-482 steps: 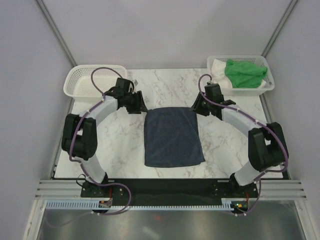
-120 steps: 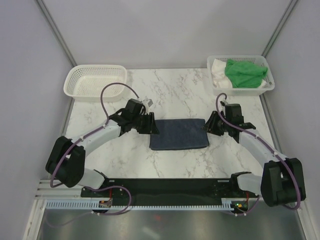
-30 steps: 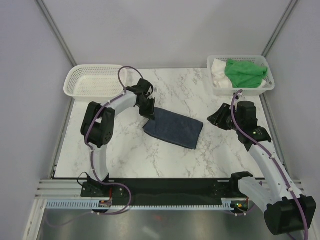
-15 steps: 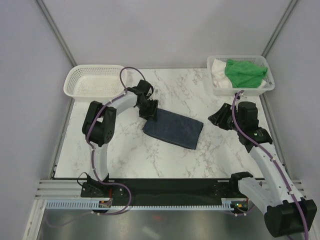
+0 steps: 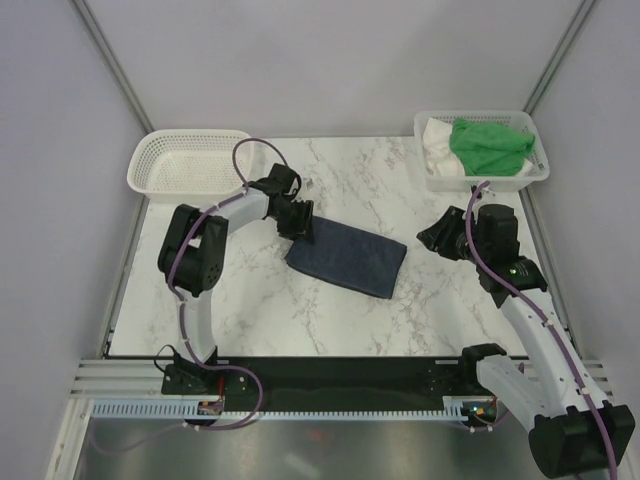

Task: Fold and stack the towels
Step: Neatly place the folded towel into the bin

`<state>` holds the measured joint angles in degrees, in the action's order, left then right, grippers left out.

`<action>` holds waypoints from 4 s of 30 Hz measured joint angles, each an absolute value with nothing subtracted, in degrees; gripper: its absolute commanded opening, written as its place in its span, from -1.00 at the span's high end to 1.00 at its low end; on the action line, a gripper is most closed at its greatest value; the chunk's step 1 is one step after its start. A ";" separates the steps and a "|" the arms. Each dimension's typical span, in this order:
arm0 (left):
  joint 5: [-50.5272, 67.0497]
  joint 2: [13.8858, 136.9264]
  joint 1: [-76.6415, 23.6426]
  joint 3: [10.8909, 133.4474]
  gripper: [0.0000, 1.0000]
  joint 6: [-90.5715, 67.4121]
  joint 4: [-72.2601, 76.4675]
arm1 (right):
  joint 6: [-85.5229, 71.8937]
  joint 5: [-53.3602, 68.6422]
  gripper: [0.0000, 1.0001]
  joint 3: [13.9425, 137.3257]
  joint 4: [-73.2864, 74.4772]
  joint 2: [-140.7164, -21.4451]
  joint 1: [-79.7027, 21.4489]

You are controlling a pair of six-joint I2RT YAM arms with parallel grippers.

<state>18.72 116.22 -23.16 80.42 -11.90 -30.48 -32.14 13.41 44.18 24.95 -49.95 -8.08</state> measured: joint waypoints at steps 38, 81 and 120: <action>3.97 136.90 -16.73 126.54 0.95 -15.57 -51.16 | -28.27 10.81 0.13 47.09 23.73 -55.72 -8.08; -13.76 137.25 -1.72 140.09 0.95 -10.76 -53.32 | -26.44 8.91 0.13 47.09 20.21 -60.62 -8.08; -20.40 143.41 13.41 135.39 0.30 -0.36 -34.37 | -23.92 5.65 0.12 48.31 21.23 -61.65 -12.53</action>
<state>-20.40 143.41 13.41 135.39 -0.36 -34.37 -23.92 5.65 48.31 21.23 -61.65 -12.53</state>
